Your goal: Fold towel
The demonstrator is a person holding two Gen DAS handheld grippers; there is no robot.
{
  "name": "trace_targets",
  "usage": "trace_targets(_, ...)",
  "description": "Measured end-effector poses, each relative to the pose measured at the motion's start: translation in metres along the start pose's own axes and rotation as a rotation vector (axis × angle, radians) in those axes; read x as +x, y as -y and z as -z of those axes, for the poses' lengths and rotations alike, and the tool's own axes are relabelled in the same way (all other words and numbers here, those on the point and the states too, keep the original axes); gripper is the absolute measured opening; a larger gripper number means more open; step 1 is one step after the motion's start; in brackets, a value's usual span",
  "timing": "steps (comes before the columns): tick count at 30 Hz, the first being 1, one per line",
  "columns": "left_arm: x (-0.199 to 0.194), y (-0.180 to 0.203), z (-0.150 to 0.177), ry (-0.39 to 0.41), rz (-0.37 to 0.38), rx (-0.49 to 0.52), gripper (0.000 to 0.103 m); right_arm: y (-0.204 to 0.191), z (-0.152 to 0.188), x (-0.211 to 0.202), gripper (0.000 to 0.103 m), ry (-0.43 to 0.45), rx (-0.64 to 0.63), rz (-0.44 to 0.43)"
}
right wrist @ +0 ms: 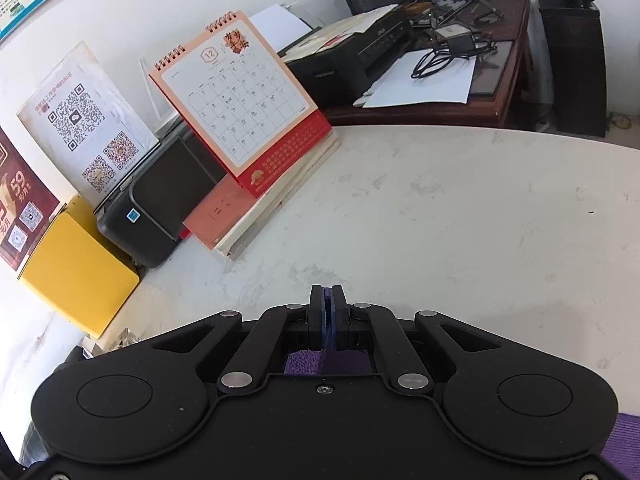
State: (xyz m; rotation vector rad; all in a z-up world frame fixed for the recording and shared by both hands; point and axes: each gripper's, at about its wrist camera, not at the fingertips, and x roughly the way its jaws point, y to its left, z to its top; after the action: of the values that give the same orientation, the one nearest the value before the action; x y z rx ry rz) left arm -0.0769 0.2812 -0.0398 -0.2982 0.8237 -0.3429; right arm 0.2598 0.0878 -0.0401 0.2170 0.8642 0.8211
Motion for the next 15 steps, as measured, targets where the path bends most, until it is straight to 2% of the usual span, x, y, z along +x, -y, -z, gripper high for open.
trace_targets(15, 0.022, 0.063, -0.001, -0.04, 0.078, 0.122, 0.004, 0.049, 0.017, -0.071, 0.002, 0.081, 0.073, 0.054)
